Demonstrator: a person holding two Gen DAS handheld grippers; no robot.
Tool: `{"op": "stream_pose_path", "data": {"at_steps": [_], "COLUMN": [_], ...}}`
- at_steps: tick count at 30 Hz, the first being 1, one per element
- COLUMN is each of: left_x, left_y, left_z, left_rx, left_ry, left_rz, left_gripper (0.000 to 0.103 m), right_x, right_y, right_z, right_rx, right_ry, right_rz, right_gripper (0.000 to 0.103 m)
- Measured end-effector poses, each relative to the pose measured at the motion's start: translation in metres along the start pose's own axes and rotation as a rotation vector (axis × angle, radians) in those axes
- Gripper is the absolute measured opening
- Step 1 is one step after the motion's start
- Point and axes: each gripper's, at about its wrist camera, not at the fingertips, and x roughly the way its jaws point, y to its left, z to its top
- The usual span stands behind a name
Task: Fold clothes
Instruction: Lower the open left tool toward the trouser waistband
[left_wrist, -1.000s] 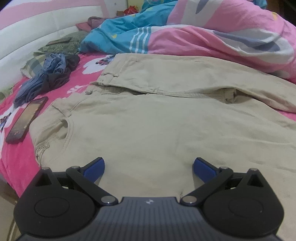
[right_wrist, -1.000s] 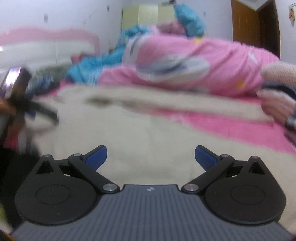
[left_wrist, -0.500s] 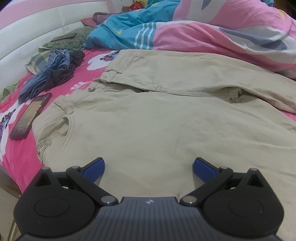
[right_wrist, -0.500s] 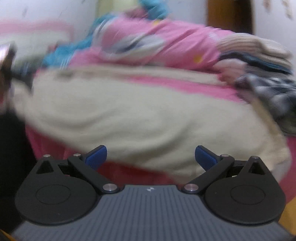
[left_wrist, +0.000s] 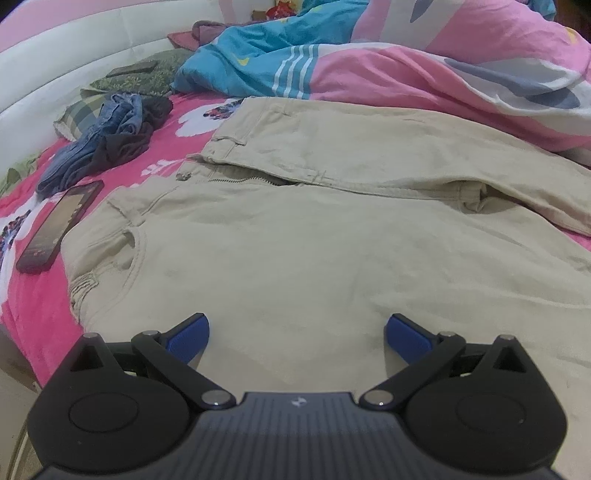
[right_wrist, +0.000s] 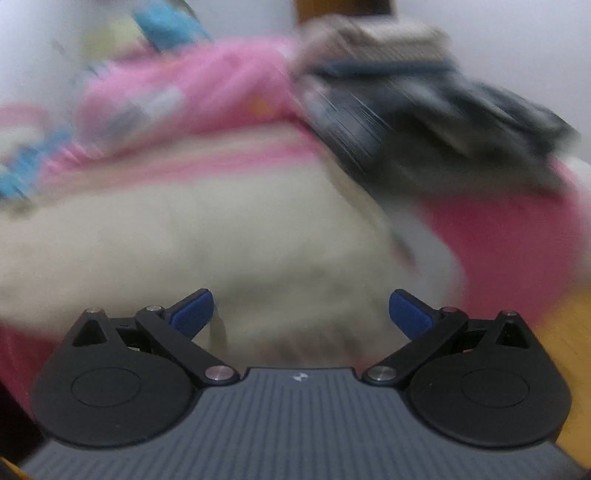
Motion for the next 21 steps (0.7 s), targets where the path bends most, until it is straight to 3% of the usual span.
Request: {"op": "stream_pose_path", "data": {"at_steps": [1, 4, 7, 11, 15, 21], "left_x": [0.000, -0.004, -0.013, -0.029, -0.033, -0.005], "left_y": [0.000, 0.002, 0.005, 0.009, 0.005, -0.017], "left_z": [0.000, 0.001, -0.002, -0.005, 0.009, 0.059], "left_rx": [0.006, 0.011, -0.004, 0.000, 0.005, -0.028], "left_ry": [-0.004, -0.009, -0.035, -0.095, -0.126, -0.187], "left_rz": [-0.004, -0.007, 0.005, -0.006, -0.045, -0.188], "left_gripper": [0.103, 0.103, 0.103, 0.103, 0.103, 0.103], "right_x": [-0.009, -0.039, -0.029, 0.018, 0.062, 0.127], "right_y": [-0.003, -0.006, 0.029, 0.115, 0.208, 0.307], "right_z": [-0.004, 0.005, 0.048, 0.109, 0.147, 0.196], "right_rx": [0.017, 0.111, 0.070, -0.108, -0.257, -0.358], "right_ry": [0.012, -0.059, -0.136, -0.173, -0.165, -0.065], "right_rz": [-0.025, 0.012, 0.131, 0.343, 0.534, 0.570], "right_gripper": [0.102, 0.102, 0.102, 0.102, 0.102, 0.102]}}
